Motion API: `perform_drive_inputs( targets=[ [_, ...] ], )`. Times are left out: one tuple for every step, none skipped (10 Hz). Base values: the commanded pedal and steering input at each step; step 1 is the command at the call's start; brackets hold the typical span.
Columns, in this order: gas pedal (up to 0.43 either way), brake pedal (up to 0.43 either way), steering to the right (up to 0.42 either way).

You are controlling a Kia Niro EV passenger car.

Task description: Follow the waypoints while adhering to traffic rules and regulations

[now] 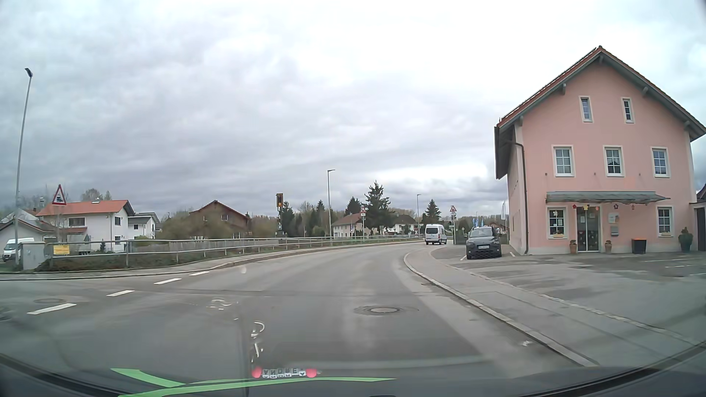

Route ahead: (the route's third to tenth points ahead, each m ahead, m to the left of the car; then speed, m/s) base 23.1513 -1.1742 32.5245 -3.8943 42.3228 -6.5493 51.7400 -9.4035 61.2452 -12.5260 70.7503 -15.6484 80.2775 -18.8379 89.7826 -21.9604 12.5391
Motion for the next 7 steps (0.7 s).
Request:
perform_drive_inputs(
  targets=[
    [0.079,0.0,0.007],
    [0.079,0.0,0.009],
    [0.079,0.0,0.012],
    [0.067,0.0,0.014],
    [0.067,0.0,0.015],
    [0.067,0.0,0.015],
    [0.067,0.0,0.016]
  ],
)
